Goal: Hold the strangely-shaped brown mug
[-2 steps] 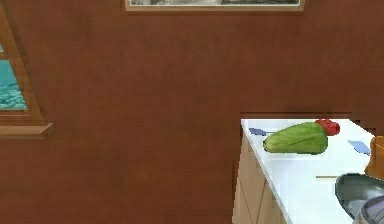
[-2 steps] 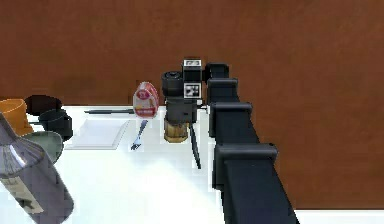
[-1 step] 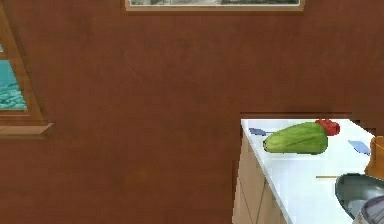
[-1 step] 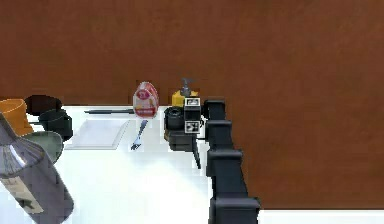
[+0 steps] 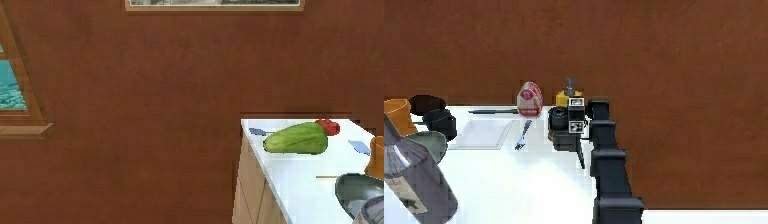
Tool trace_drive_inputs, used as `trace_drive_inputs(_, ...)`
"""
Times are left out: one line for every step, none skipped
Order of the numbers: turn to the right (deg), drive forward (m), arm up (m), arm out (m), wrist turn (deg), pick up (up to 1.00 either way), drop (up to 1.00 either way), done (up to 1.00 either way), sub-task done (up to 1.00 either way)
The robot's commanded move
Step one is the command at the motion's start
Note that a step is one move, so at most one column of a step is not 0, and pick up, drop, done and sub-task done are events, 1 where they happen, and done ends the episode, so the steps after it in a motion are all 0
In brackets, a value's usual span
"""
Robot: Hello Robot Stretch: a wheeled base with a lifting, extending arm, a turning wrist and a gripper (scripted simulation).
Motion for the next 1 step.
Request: trace_drive_inputs(0.0,0.00,0.08,0.00,0.0,0.00,0.00,0.00,0.00)
